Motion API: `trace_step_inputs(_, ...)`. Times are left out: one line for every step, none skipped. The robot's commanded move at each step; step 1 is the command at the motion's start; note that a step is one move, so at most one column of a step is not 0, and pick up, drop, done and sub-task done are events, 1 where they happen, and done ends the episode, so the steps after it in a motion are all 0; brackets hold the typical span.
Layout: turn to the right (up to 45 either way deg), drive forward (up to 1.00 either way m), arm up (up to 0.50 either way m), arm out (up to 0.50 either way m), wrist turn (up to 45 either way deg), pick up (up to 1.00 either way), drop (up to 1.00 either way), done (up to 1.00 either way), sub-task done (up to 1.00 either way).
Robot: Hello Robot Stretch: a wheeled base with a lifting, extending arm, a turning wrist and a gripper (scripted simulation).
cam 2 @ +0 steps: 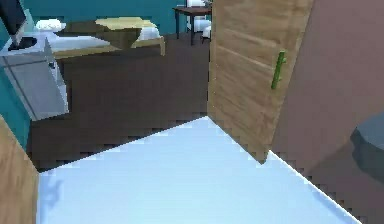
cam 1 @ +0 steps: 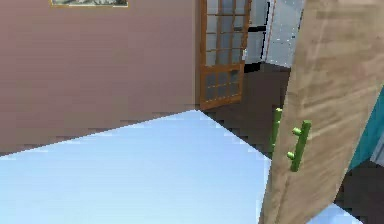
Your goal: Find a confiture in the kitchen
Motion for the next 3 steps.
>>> trace_step_inputs(-12.0,0.00,0.00,0.00,0.0,0.00,0.00,0.00,0.00)
trace_step_inputs(0.0,0.95,0.00,0.00,0.0,0.00,0.00,0.00,0.00)
trace_step_inputs(18.0,0.00,0.00,0.00,0.0,0.00,0.00,0.00,0.00)
